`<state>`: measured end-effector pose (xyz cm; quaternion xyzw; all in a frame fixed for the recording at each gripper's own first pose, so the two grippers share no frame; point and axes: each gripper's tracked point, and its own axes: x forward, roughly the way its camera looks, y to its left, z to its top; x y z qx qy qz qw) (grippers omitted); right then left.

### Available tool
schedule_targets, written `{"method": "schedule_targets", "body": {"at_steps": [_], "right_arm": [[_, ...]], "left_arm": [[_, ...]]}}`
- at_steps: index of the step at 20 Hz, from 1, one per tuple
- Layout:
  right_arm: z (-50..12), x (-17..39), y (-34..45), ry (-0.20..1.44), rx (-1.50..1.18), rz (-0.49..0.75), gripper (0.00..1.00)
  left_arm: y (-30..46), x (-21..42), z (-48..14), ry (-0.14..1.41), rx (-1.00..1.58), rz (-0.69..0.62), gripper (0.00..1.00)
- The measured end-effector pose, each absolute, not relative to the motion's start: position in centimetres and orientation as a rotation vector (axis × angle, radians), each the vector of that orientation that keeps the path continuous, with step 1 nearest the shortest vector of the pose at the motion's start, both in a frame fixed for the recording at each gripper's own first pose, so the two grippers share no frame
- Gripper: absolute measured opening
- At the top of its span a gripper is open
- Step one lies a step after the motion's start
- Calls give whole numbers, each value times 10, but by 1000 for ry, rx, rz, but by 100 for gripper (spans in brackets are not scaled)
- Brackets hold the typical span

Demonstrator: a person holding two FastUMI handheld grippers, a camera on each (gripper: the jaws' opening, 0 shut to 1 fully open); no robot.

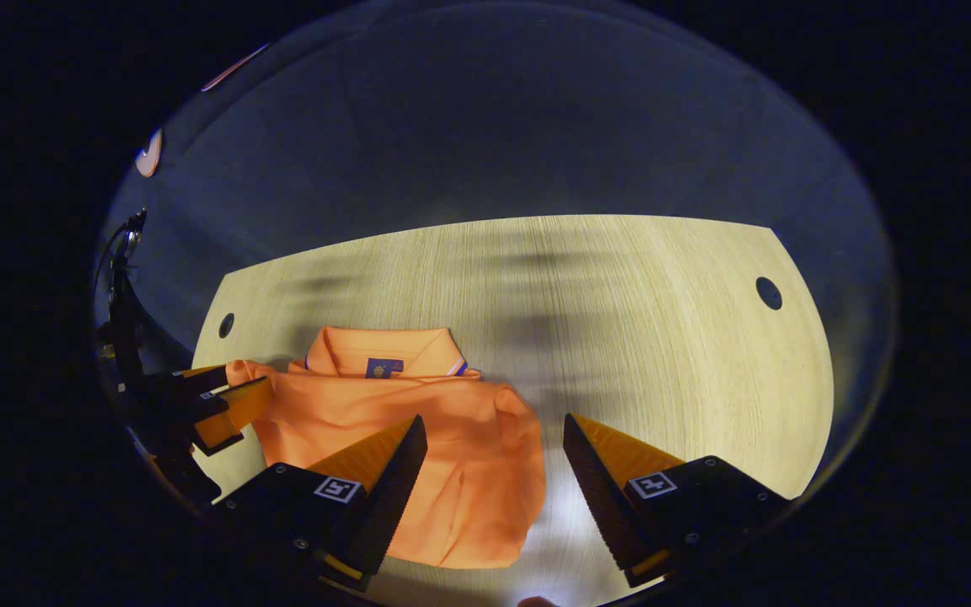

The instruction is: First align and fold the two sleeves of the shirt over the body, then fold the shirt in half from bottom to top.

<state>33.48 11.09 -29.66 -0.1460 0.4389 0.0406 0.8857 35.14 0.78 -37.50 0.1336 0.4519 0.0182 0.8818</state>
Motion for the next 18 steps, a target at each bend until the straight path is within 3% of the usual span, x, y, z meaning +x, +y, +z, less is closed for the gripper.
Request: {"method": "schedule_targets", "body": {"at_steps": [11,18], "right_arm": [[-186,277,151,649,-356,192,99],[-100,212,178,428,-316,295,99]], "left_arm": [[6,311,-209,604,212,81,100],[-12,238,-102,362,177,53,99]]}}
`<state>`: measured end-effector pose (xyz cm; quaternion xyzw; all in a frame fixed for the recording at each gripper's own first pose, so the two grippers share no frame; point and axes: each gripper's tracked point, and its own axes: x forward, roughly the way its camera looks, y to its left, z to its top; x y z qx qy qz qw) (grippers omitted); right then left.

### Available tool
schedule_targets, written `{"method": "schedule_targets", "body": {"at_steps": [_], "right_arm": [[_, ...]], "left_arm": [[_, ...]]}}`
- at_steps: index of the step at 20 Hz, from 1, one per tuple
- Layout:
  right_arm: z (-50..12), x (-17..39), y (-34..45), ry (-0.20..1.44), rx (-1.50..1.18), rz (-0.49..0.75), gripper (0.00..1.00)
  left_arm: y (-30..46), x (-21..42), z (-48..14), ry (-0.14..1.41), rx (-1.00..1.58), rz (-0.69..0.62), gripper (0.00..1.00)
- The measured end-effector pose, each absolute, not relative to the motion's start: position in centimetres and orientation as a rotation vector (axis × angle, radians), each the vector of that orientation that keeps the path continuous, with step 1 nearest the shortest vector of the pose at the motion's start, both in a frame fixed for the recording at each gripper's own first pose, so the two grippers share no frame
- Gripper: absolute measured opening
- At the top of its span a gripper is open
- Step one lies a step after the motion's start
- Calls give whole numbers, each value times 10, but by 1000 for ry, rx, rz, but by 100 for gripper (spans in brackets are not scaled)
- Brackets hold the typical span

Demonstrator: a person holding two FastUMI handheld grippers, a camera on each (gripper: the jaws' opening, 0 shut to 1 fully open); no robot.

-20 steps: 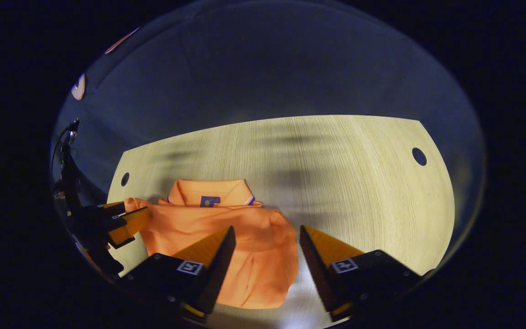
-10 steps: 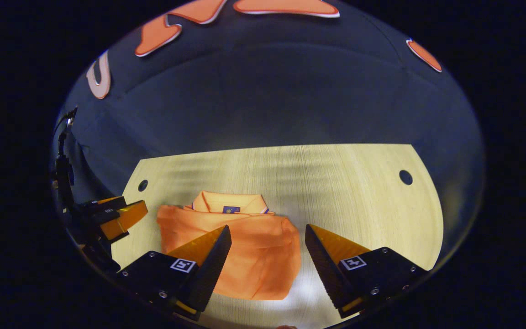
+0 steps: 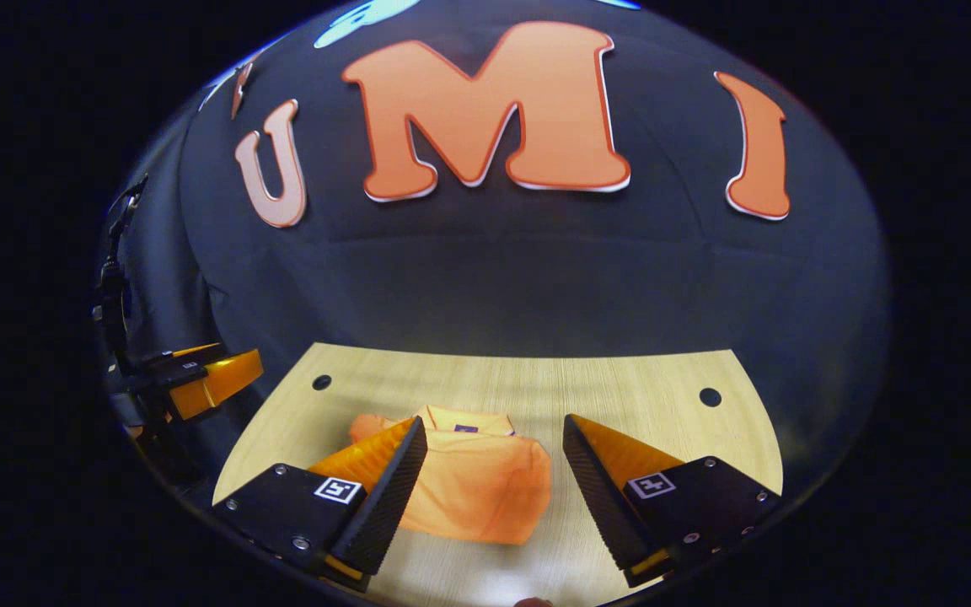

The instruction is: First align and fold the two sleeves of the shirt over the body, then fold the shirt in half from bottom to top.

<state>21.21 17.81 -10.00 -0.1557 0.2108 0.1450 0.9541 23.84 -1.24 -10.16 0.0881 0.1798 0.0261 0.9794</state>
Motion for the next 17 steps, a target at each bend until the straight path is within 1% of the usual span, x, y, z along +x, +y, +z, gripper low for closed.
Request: {"method": "schedule_targets", "body": {"at_steps": [3,6,9,14,17], "right_arm": [[-82,188,175,353,-340,310,99],[-64,163,169,271,-360,330,99],[-48,153,165,186,-379,347,99],[-44,135,172,173,-299,409,99],[-39,122,167,154,-316,385,99]], "left_arm": [[-16,206,-68,273,149,40,99],[-16,182,-67,244,119,39,100],[-25,159,-53,179,158,74,99],[-35,123,-46,129,161,88,99],[-37,111,-43,130,175,70,99]]}}
